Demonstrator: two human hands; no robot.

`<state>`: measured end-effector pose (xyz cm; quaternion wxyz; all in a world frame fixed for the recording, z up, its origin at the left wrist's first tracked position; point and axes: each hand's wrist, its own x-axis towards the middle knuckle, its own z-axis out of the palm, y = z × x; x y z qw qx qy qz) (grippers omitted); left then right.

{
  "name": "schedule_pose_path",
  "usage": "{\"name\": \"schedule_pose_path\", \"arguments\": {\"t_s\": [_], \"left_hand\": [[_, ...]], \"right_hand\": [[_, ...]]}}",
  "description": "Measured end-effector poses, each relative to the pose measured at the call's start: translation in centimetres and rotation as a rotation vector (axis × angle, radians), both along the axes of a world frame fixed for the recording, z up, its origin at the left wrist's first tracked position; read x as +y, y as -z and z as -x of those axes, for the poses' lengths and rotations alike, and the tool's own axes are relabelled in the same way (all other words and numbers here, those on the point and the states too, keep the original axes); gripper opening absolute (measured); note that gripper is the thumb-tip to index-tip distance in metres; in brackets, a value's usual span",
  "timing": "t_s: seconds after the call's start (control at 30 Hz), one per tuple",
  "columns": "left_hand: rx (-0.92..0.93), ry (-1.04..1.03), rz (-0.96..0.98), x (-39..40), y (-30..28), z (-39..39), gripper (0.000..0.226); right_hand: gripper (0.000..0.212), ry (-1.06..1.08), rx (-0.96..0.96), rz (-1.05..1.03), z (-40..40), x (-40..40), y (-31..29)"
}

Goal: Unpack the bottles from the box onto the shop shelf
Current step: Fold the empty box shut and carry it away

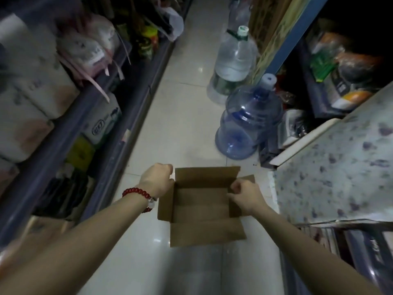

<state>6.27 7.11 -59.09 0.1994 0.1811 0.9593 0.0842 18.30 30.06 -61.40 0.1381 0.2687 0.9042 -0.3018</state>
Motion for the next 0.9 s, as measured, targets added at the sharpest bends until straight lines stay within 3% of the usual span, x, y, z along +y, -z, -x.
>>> {"name": "schedule_pose_path", "arguments": {"t_s": [0.13, 0.27, 0.43, 0.6, 0.73, 0.83, 0.9], "left_hand": [[0.014, 0.015, 0.01, -1.1, 6.7, 0.3, 0.021], [0.003, -0.043, 0.014, -2.2, 12.4, -0.2, 0.038], [0.008, -0.167, -0.094, -3.2, 18.2, -0.6, 0.067], [-0.029, -0.269, -0.182, -3.0, 20.6, -0.8, 0.073], [-0.054, -0.214, -0.368, -1.4, 20.6, -2.1, 0.071], [-0.11, -0.112, -0.524, 0.8, 20.9, -3.8, 0.07], [-0.17, -0.095, -0.516, 2.4, 22.1, -4.6, 0.069]], "right_hand": [[0.015, 0.002, 0.005, 0.014, 0.4, -0.3, 6.4], [0.015, -0.008, -0.009, 0.002, 0.4, -0.3, 11.3], [0.041, -0.031, 0.019, -0.06, 0.1, 0.4, 16.0], [0.056, -0.018, 0.204, -0.272, 0.2, 3.2, 18.1], [0.067, 0.126, 0.227, -0.46, -0.8, 6.1, 18.3], [0.075, 0.228, 0.194, -0.418, -1.9, 7.9, 18.8], [0.078, 0.251, 0.185, -0.307, -2.3, 8.6, 19.2]]}}
